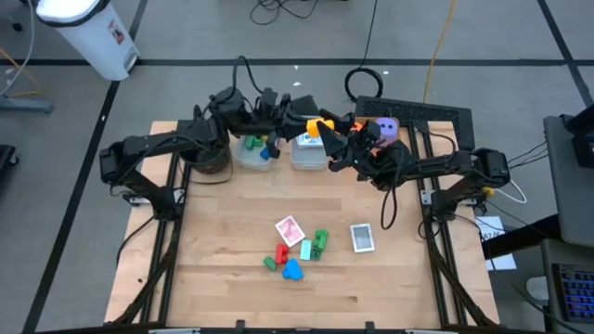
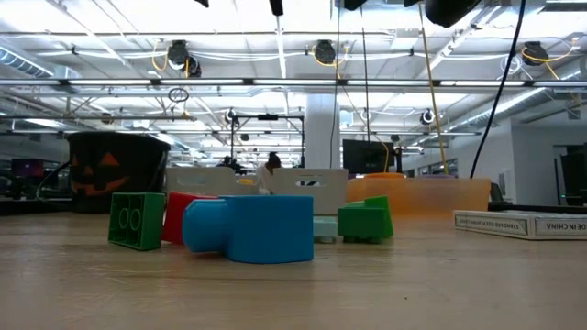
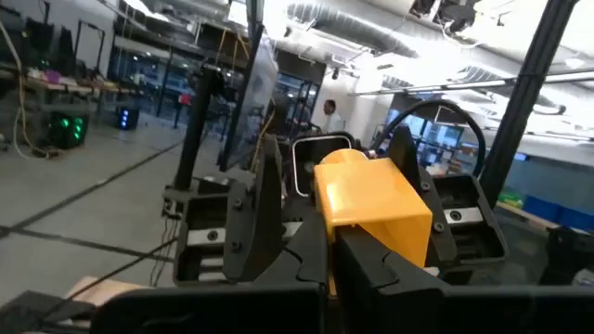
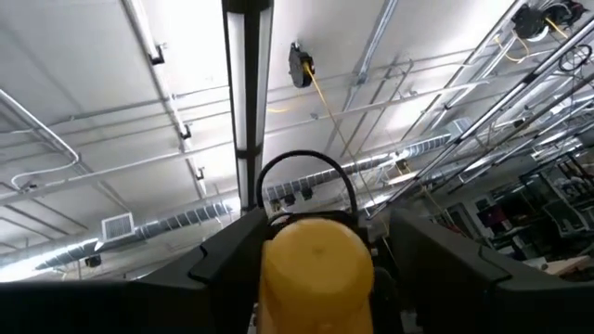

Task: Pick & Place Toys
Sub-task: Put the yellow game piece into the left gray bin

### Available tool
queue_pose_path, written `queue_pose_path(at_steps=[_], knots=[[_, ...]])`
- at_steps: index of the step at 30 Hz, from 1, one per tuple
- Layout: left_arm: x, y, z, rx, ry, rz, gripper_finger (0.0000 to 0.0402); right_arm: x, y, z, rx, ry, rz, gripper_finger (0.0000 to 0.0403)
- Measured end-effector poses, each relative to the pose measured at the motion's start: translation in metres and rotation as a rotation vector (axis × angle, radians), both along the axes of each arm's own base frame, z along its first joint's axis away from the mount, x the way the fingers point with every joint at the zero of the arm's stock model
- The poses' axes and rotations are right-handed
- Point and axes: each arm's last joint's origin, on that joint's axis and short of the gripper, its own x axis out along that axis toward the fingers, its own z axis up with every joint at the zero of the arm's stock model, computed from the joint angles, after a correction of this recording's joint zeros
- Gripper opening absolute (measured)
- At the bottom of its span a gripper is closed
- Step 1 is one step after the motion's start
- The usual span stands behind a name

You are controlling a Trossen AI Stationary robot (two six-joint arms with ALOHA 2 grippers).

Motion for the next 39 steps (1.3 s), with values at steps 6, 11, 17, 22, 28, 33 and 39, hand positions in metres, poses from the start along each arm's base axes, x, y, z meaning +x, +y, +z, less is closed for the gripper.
queue_pose_path(at_steps=[6, 11, 17, 22, 28, 33, 39], knots=[[-0.0005, 0.0001, 0.0015, 0.002, -0.014, 0.013, 0.0000, 0.0001, -0.0012, -0.0001, 0.001, 0.003, -0.003, 0.0220], [-0.0027, 0.0038, 0.0043, 0.009, -0.040, 0.025, 0.0000, 0.0005, -0.0010, -0.0005, 0.002, 0.008, -0.003, 0.0221], [-0.0029, 0.0038, 0.0051, 0.009, -0.045, 0.027, 0.0000, 0.0016, -0.0013, -0.0016, 0.024, 0.013, 0.018, 0.0218], [0.0006, 0.0046, 0.0021, -0.008, -0.040, 0.021, 0.0001, 0.0024, -0.0015, -0.0026, 0.024, 0.025, 0.016, 0.0215], [0.0008, 0.0044, 0.0019, -0.010, -0.038, 0.017, 0.0001, 0.0025, -0.0014, -0.0027, 0.023, 0.027, 0.017, 0.0215], [0.0009, 0.0050, 0.0013, -0.011, -0.032, 0.016, 0.0001, 0.0031, -0.0013, -0.0033, 0.023, 0.036, 0.018, 0.0196], [0.0010, 0.0054, 0.0006, -0.026, -0.022, 0.014, 0.0001, 0.0031, -0.0012, -0.0035, 0.016, 0.040, 0.012, 0.0160]])
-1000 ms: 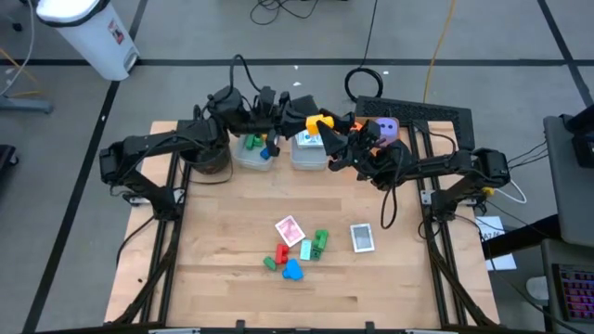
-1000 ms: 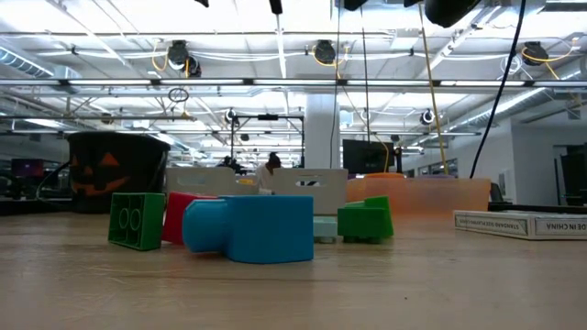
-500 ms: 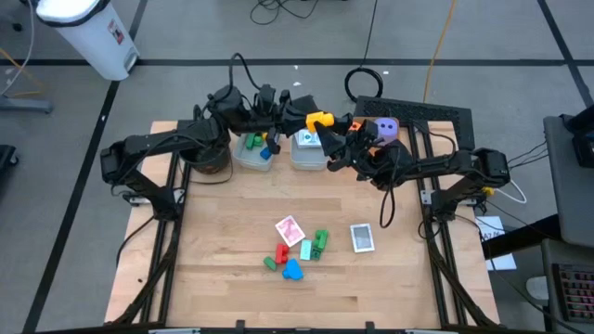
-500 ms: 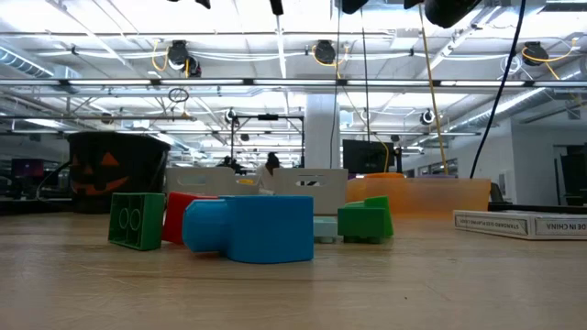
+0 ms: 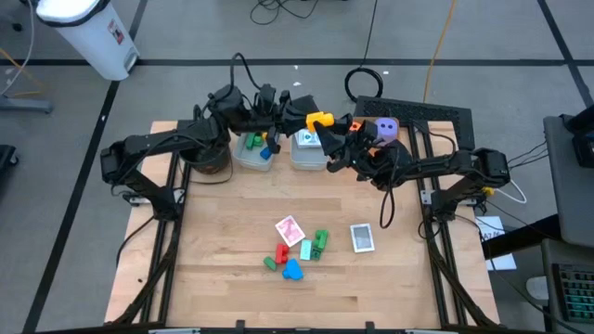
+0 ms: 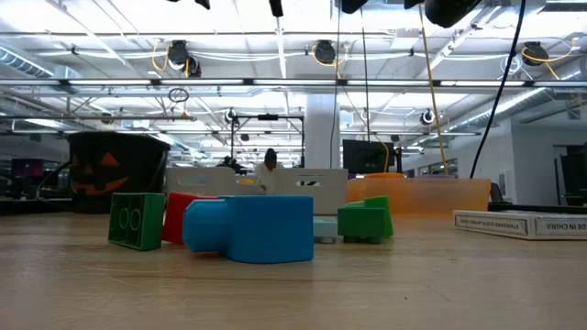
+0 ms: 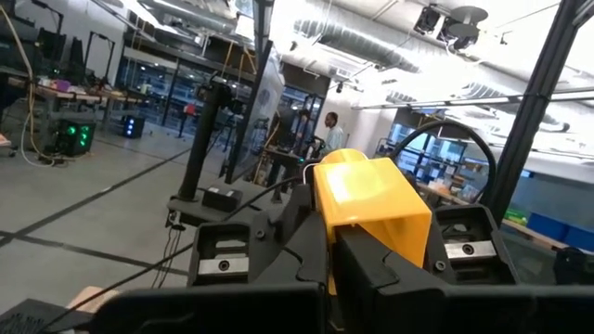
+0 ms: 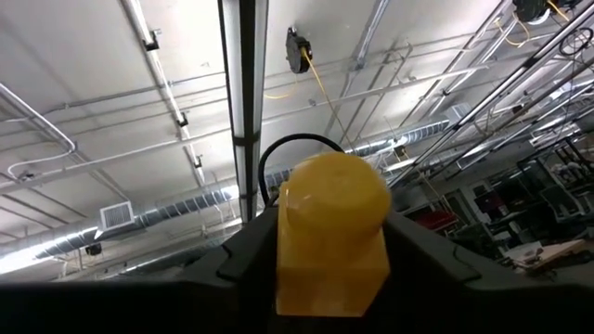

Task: Pick & Place Toys
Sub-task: Put the yellow game piece into the left gray bin

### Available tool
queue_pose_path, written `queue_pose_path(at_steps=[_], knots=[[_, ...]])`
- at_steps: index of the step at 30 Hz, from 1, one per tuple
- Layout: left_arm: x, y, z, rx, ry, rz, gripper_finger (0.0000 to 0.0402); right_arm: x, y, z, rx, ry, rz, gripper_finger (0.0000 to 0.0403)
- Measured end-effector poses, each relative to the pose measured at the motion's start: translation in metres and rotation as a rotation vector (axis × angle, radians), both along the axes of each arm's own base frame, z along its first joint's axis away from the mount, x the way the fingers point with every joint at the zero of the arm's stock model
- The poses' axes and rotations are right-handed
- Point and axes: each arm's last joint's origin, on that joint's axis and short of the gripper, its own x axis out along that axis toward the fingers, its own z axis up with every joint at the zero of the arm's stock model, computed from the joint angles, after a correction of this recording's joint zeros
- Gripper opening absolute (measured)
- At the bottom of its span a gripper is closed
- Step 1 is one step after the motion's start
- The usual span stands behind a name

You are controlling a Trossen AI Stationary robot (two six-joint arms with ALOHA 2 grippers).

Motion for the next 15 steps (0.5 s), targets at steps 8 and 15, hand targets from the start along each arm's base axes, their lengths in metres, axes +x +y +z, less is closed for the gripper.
queue_pose_path(at_steps=[8, 15], knots=[[-0.0007, 0.0020, 0.0001, -0.002, 0.001, 0.005, 0.0002, 0.0005, 0.0003, -0.0002, -0.018, 0.008, 0.011, 0.0122], [-0.0006, 0.0018, 0.0002, -0.010, 0.001, 0.005, 0.0026, 0.0007, 0.0007, -0.0002, -0.034, 0.011, 0.027, 0.0121]])
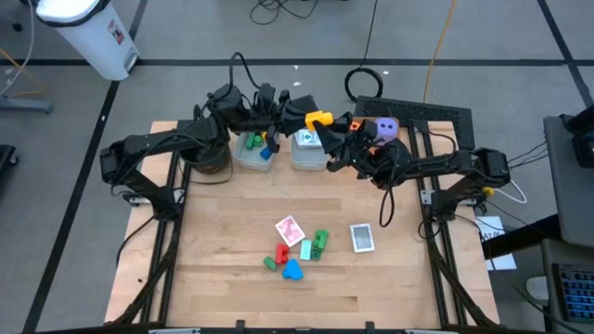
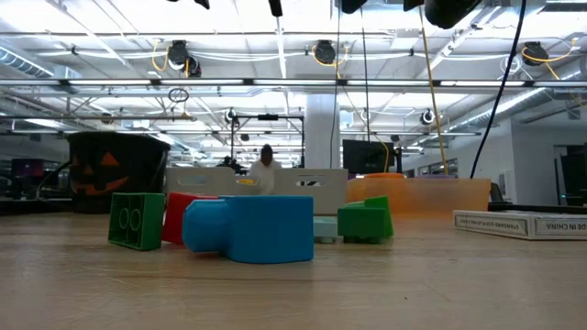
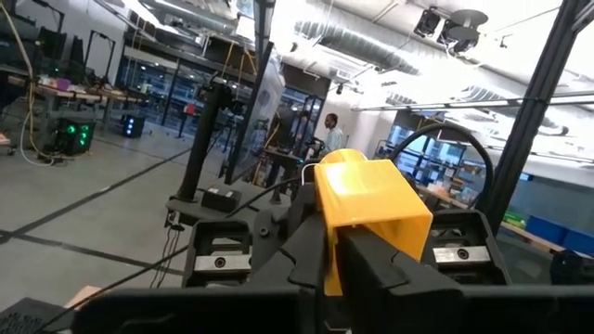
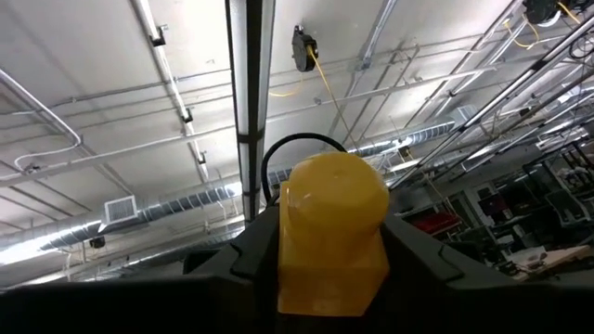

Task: Pick & Place Toys
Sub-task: Put the yellow game piece into the left gray bin

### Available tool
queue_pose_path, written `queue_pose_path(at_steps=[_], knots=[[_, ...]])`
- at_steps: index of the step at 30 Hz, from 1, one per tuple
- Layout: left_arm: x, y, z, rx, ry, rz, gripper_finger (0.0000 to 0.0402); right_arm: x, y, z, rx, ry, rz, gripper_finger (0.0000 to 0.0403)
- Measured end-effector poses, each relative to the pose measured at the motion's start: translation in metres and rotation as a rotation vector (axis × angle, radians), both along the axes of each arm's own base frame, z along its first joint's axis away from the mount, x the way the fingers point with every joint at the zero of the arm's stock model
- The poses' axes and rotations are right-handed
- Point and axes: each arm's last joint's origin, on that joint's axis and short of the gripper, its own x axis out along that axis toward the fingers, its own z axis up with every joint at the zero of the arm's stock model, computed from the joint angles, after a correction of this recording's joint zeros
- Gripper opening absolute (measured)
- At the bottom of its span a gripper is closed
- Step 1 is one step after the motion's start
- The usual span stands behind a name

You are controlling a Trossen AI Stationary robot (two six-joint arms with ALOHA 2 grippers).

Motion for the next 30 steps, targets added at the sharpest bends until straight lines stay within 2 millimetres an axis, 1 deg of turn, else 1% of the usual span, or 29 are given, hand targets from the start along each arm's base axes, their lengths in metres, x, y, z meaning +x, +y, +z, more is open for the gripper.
queue_pose_path(at_steps=[6, 10, 17, 21, 24, 30], knots=[[0.000, 0.000, 0.001, 0.009, -0.010, -0.003, 0.0055, 0.000, 0.000, 0.000, -0.002, 0.000, 0.003, 0.0121], [0.000, -0.001, 0.001, 0.018, -0.008, -0.024, 0.0082, 0.000, 0.000, 0.000, -0.004, 0.000, 0.003, 0.0121], [-0.002, 0.003, 0.000, 0.020, -0.003, -0.038, 0.0159, -0.005, -0.001, 0.006, -0.028, 0.055, -0.026, 0.0121], [-0.004, 0.009, 0.000, -0.018, 0.007, -0.039, 0.0204, -0.015, -0.004, 0.015, -0.033, 0.117, -0.043, 0.0121], [-0.005, 0.012, 0.000, -0.029, 0.005, -0.033, 0.0228, -0.025, -0.007, 0.023, -0.029, 0.143, -0.058, 0.0121], [-0.006, 0.013, 0.000, -0.020, 0.006, -0.049, 0.0250, -0.050, -0.016, 0.039, -0.018, 0.199, -0.105, 0.0121]])
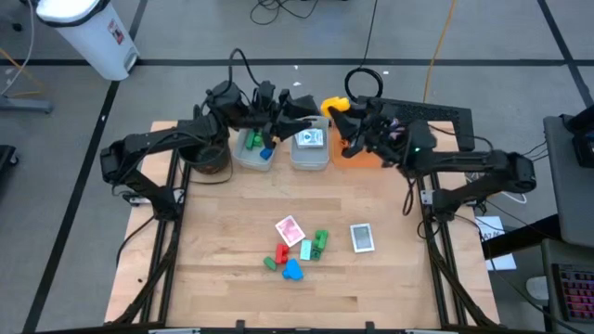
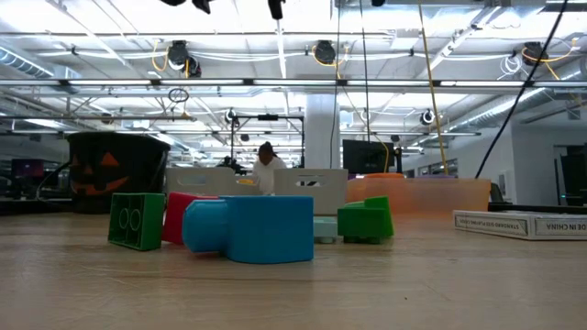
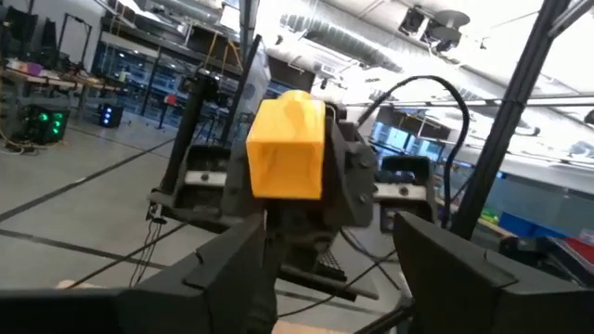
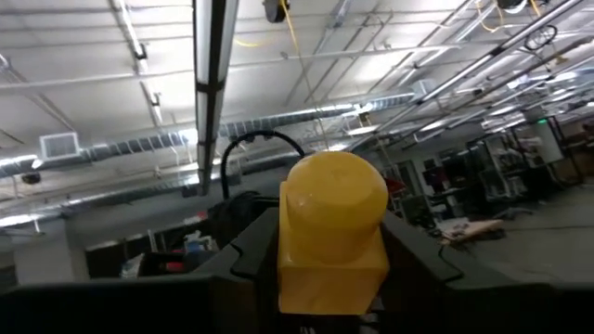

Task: Pick & Place Toys
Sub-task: Put the yellow game piece into the left gray bin

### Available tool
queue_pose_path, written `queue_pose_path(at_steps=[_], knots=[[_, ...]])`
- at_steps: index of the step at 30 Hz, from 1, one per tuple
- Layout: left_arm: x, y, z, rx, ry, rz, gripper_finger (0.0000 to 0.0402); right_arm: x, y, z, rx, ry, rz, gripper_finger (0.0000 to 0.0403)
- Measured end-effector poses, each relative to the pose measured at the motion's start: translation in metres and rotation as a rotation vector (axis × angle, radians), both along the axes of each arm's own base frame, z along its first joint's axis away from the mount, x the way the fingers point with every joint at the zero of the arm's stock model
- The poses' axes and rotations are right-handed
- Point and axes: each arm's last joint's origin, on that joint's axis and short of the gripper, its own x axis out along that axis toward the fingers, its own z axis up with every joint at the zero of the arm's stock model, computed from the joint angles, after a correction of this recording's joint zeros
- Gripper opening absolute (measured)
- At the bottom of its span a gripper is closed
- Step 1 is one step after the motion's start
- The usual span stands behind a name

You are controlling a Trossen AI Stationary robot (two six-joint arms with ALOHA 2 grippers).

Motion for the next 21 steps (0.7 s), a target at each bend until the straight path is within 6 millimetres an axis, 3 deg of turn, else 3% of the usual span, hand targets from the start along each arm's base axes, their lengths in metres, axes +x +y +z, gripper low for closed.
queue_pose_path(at_steps=[7, 11, 14, 21], knots=[[-0.012, 0.007, 0.007, 0.033, -0.010, -0.030, 0.0253, -0.033, -0.006, 0.006, 0.068, 0.179, -0.024, 0.0121], [-0.021, 0.012, 0.014, 0.052, -0.015, -0.001, 0.0253, -0.044, -0.011, 0.007, 0.117, 0.334, 0.054, 0.0121], [-0.022, 0.015, 0.023, 0.056, 0.102, 0.023, 0.0253, -0.044, -0.013, 0.013, 0.112, 0.435, 0.089, 0.0121], [-0.018, 0.000, 0.047, 0.369, 0.374, 0.102, 0.0253, -0.026, -0.019, 0.011, 0.034, 0.688, 0.293, 0.0121]])
